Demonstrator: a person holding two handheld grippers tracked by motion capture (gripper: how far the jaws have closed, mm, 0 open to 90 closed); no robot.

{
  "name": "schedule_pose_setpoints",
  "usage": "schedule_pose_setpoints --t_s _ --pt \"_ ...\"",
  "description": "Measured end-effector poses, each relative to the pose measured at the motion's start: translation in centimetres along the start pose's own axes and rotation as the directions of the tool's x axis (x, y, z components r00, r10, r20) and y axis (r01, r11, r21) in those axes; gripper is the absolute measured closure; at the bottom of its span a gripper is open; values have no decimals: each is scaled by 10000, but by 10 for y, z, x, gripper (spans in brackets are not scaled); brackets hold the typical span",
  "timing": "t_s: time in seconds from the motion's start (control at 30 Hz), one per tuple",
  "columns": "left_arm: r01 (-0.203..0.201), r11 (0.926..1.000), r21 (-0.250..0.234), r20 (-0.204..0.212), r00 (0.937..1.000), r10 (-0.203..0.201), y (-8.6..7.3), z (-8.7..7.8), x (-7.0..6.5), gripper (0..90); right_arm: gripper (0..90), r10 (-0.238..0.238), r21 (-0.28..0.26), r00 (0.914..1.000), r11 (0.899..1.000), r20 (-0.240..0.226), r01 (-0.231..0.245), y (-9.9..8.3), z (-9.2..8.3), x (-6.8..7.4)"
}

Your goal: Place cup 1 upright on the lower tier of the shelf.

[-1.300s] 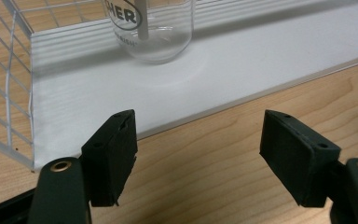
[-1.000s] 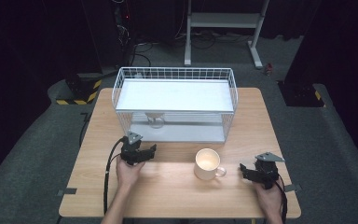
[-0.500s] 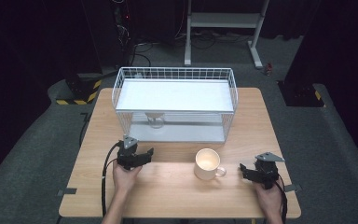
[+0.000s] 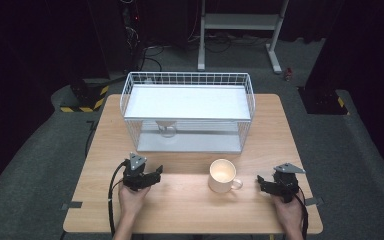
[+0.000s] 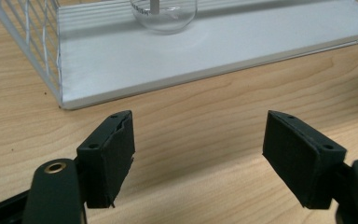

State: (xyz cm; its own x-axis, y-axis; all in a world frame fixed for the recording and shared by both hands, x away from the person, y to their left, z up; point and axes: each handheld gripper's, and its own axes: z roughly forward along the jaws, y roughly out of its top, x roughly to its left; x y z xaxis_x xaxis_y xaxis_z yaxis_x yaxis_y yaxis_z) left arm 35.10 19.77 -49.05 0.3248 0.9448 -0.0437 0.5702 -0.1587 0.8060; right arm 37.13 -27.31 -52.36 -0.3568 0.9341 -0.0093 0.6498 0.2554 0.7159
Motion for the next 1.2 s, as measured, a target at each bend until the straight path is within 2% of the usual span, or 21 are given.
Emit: schedule_pose_setpoints --t_s 0.17,0.33,0.67,1.03,1.2 --pt "34 10000 56 86 10000 -35 -7 -3 -2 253 209 -12 -8 10000 10000 4 12 0 0 0" --pt "-203 9998 61 -17 9998 203 -14 -4 -7 252 209 -12 -7 10000 10000 4 12 0 0 0" --pt "-115 9994 314 -78 9999 117 -28 -4 -8 250 209 -15 -6 10000 10000 4 15 0 0 0" --pt "62 9971 752 -308 9995 -39 -40 2 -4 245 209 -18 -7 10000 10000 5 18 0 0 0" --pt "-145 9949 994 -576 9981 203 -43 5 -3 242 209 -13 -6 10000 10000 4 13 0 0 0"
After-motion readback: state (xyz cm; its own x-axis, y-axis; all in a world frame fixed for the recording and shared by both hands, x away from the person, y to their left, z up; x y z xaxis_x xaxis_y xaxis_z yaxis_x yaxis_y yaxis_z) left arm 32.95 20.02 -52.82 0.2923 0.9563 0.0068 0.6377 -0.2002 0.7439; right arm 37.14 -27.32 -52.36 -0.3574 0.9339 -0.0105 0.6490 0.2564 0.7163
